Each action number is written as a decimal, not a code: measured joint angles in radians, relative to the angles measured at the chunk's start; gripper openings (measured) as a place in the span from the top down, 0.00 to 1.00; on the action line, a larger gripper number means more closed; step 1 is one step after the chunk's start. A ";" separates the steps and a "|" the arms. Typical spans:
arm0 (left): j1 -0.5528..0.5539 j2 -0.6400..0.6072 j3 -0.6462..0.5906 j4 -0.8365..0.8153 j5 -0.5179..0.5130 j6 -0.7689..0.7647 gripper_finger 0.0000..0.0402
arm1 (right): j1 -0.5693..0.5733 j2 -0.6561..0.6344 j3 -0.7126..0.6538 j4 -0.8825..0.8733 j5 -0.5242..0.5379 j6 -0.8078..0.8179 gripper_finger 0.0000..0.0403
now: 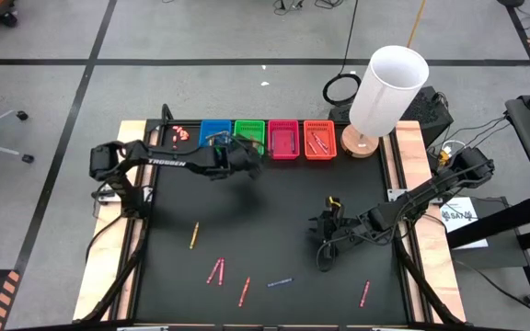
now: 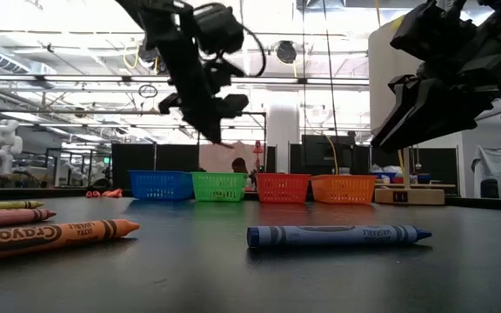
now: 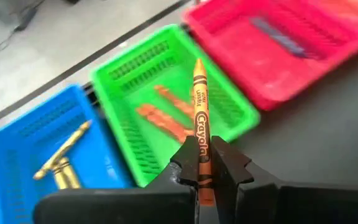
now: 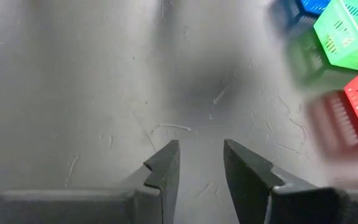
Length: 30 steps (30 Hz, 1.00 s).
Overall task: Sort crayons
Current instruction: Put the orange crayon into the green bin
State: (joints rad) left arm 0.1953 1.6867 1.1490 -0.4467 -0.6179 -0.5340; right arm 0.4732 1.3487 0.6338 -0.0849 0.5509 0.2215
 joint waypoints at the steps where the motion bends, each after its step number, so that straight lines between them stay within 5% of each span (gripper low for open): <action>1: 0.009 0.000 -0.010 0.006 -0.008 -0.009 0.96 | 0.000 0.000 0.000 0.000 0.000 0.001 0.73; 16: 0.093 0.025 -0.140 0.371 -0.068 -0.010 0.96 | 0.000 0.000 0.000 0.055 0.002 0.001 0.73; 30: 0.105 0.149 -0.142 0.490 -0.074 -0.076 0.96 | 0.000 0.000 0.001 0.081 0.001 -0.024 0.73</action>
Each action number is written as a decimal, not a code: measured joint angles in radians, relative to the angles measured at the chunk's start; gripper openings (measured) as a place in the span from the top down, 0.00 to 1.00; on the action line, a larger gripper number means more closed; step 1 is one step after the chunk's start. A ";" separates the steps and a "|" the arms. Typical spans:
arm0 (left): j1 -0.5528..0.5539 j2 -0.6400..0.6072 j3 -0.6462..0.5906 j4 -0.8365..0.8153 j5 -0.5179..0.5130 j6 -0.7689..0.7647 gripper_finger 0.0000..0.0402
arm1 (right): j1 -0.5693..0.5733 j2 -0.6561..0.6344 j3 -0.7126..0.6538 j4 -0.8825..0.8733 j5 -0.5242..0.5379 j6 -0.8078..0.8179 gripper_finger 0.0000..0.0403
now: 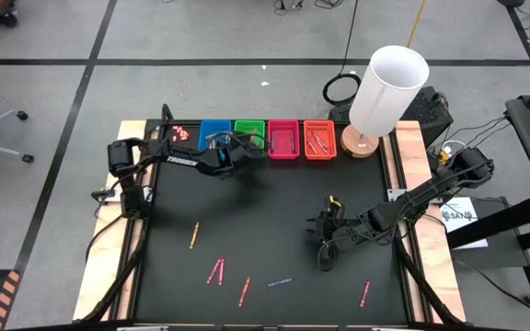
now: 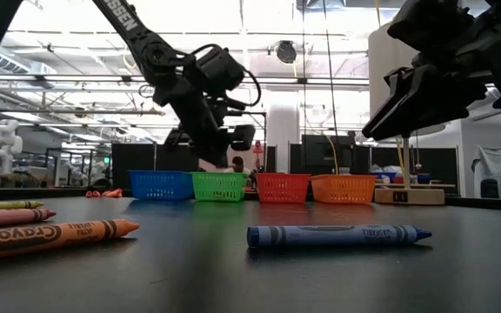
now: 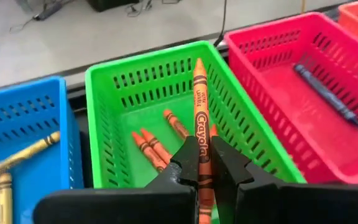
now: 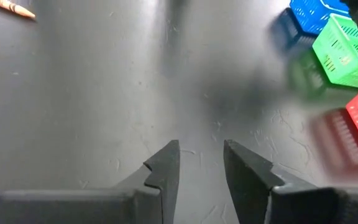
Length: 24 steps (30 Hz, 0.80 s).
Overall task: Sort crayons
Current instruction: Put the orange crayon into the green bin, then put the red crayon into the orange bin
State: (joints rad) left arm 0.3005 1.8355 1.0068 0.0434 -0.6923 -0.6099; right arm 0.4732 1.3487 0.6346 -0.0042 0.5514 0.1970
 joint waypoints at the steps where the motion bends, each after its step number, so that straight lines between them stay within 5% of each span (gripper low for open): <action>1: 0.001 0.006 0.000 0.002 0.000 -0.011 0.96 | 0.000 0.000 0.000 0.000 0.000 0.000 0.73; 8: 0.003 0.011 0.000 0.004 0.003 -0.010 0.93 | 0.000 0.000 0.000 -0.004 -0.001 0.000 0.73; 15: 0.014 0.011 0.002 0.001 0.007 0.023 0.75 | 0.000 0.000 0.000 -0.023 -0.001 0.006 0.73; 24: -0.070 -0.117 0.008 -0.036 0.139 0.211 0.63 | 0.000 0.000 0.000 -0.032 -0.006 0.031 0.73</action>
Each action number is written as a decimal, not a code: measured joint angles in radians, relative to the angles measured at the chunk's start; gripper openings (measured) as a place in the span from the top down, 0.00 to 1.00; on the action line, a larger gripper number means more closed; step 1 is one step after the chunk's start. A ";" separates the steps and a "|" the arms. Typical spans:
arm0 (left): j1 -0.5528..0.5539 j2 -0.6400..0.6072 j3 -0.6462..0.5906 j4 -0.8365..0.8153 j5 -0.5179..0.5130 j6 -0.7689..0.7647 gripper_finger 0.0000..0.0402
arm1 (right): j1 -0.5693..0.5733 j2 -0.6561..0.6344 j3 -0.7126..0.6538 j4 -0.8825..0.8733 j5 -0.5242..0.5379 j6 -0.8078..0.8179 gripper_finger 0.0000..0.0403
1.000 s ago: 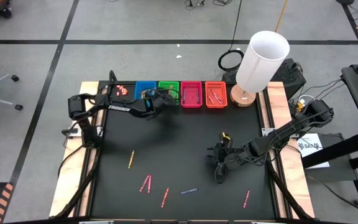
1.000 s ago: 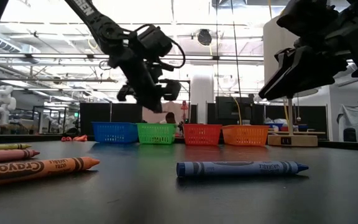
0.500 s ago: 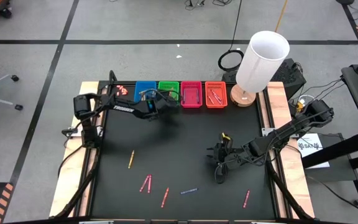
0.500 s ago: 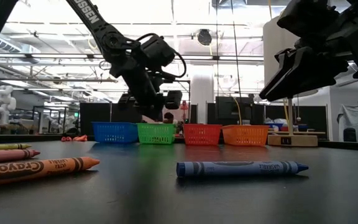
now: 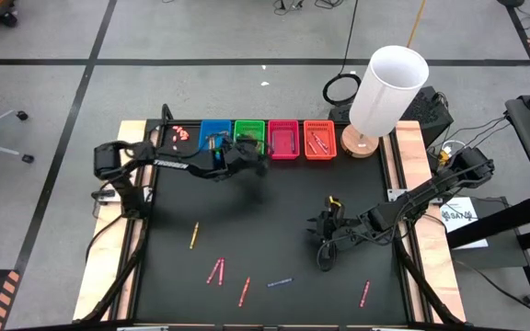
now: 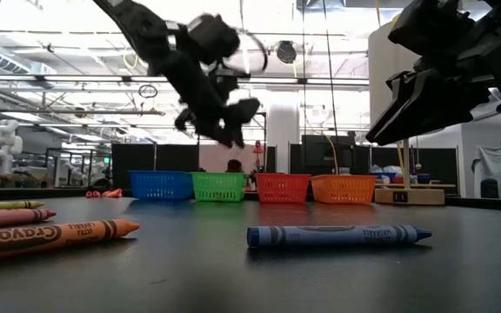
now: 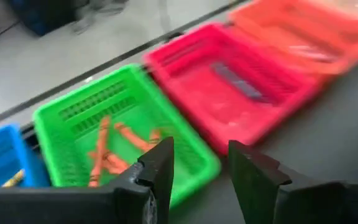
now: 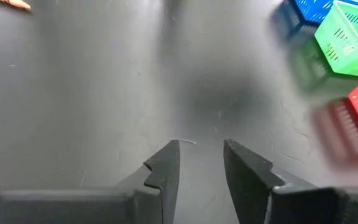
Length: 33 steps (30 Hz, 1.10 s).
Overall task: Sort crayons
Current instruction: Put the red crayon into the orange bin
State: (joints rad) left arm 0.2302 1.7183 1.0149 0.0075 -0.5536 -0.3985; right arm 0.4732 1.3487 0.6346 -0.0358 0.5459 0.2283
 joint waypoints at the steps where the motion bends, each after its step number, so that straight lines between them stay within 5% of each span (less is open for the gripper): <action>1: -0.023 -0.019 0.000 -0.013 0.005 0.021 0.63 | 0.000 0.000 0.000 0.003 -0.004 0.008 0.73; 7: -0.214 -0.122 0.000 -0.161 0.008 0.073 0.63 | 0.000 0.003 0.000 0.044 -0.126 0.022 0.73; 14: -0.449 -0.135 -0.001 -0.234 0.004 0.038 0.62 | 0.006 0.094 -0.001 0.286 -0.186 -0.035 0.73; 22: -0.660 -0.129 -0.007 -0.364 -0.058 -0.196 0.62 | 0.006 0.225 -0.001 0.537 -0.184 -0.063 0.73; 33: -0.950 -0.128 -0.007 -0.647 -0.045 -0.691 0.62 | 0.009 0.314 -0.001 0.638 -0.182 -0.066 0.73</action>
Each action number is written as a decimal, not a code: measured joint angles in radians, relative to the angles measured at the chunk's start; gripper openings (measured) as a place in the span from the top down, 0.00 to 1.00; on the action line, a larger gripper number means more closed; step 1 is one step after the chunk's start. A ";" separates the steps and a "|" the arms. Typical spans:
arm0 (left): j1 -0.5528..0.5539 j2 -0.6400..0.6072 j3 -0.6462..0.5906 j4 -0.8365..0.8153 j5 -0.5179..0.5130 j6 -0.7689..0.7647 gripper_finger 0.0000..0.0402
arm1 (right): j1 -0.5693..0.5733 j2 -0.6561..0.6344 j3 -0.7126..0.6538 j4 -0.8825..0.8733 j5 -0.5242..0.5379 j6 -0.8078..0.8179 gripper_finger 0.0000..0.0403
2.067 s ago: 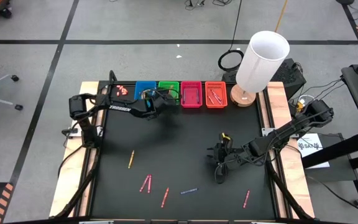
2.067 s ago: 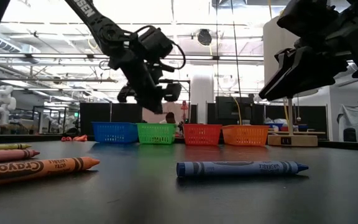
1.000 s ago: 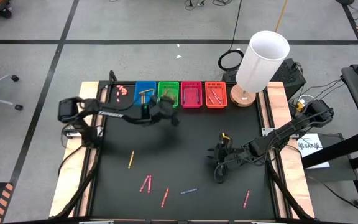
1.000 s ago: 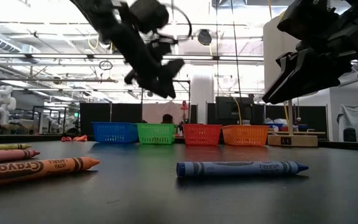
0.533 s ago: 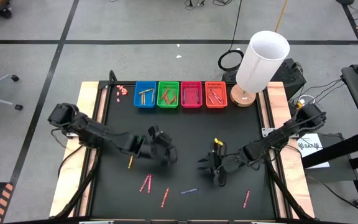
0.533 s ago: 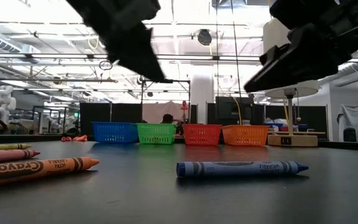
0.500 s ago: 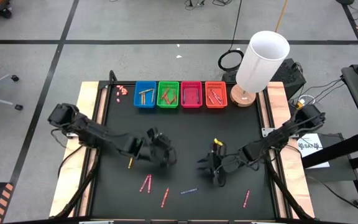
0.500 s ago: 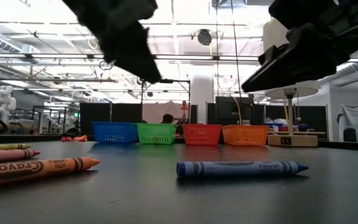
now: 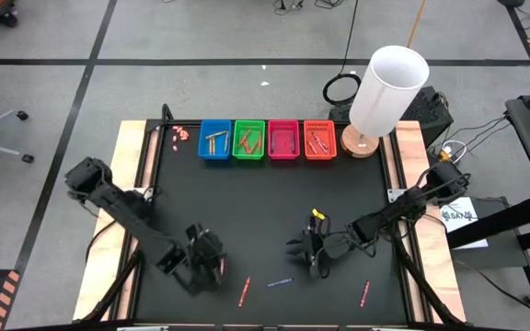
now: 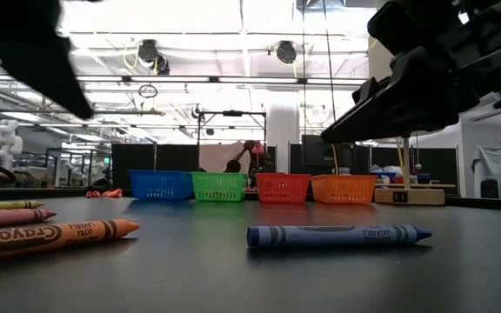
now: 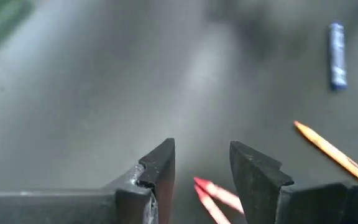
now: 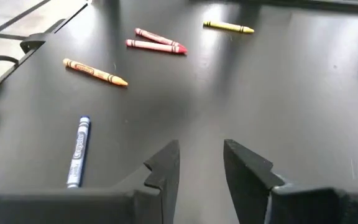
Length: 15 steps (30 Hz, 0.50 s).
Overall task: Sort crayons
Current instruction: Put the red crayon into the orange bin
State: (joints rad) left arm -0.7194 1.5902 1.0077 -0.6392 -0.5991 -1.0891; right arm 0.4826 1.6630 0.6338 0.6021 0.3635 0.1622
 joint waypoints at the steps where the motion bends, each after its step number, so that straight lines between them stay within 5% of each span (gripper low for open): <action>1: -0.024 0.000 0.000 0.000 0.000 -0.020 0.62 | -0.001 0.009 0.000 0.017 0.001 -0.014 0.73; 9: -0.142 0.072 0.000 0.016 -0.006 -0.166 0.62 | -0.001 0.079 0.000 0.090 0.002 -0.033 0.73; 15: -0.172 0.126 0.009 0.032 0.113 -0.242 0.63 | 0.002 0.091 0.000 0.098 0.002 0.039 0.73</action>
State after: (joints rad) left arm -0.8915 1.7163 1.0164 -0.6073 -0.4864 -1.3312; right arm 0.4847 1.7538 0.6342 0.7004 0.3656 0.2009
